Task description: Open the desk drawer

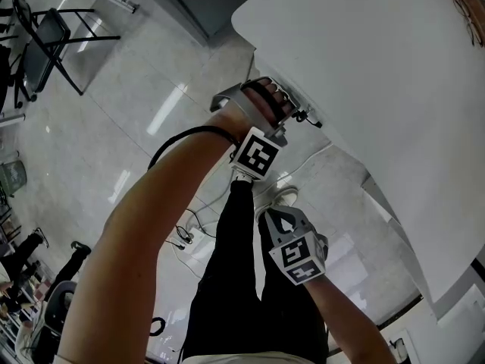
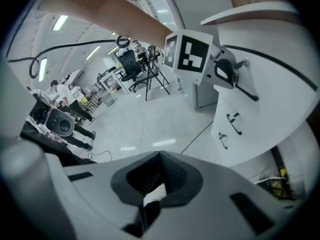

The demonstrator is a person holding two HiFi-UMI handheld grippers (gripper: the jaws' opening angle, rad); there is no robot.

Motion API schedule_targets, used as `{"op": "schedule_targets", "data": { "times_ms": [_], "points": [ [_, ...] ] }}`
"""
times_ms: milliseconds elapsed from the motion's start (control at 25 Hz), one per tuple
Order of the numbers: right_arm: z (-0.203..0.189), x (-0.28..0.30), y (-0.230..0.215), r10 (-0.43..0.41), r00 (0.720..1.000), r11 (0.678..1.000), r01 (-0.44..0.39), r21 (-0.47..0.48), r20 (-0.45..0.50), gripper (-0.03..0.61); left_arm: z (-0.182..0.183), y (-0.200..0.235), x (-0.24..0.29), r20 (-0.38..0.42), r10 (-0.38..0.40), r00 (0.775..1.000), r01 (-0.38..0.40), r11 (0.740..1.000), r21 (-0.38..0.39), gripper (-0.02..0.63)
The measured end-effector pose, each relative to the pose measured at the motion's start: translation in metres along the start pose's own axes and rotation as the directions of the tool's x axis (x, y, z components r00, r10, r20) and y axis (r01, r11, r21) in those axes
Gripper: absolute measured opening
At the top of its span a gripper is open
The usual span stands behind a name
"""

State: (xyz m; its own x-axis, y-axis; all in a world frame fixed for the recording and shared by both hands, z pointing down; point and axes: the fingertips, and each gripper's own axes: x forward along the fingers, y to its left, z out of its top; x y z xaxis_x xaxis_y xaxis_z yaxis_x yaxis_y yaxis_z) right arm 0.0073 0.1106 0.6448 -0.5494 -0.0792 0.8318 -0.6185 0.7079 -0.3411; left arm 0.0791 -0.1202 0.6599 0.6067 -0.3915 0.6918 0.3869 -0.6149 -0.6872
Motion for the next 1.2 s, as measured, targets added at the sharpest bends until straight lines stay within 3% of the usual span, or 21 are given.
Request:
{"op": "schedule_targets", "data": {
  "times_ms": [560, 1000, 1200],
  "points": [
    [0.004, 0.003, 0.013, 0.006, 1.000, 1.000, -0.006, -0.015, -0.004, 0.015, 0.001, -0.023, -0.023, 0.014, -0.035, 0.999, 0.035, 0.999, 0.009, 0.012],
    [-0.001, 0.015, 0.038, 0.001, 1.000, 0.999, -0.001, -0.038, -0.010, 0.015, 0.006, -0.056, -0.046, 0.020, -0.064, 0.998, 0.065, 0.997, -0.035, 0.012],
    [0.001, 0.005, 0.021, 0.002, 1.000, 1.000, -0.003, -0.031, -0.014, 0.015, 0.006, -0.047, -0.040, 0.012, -0.089, 0.996, 0.090, 0.995, -0.042, 0.012]
  ]
}}
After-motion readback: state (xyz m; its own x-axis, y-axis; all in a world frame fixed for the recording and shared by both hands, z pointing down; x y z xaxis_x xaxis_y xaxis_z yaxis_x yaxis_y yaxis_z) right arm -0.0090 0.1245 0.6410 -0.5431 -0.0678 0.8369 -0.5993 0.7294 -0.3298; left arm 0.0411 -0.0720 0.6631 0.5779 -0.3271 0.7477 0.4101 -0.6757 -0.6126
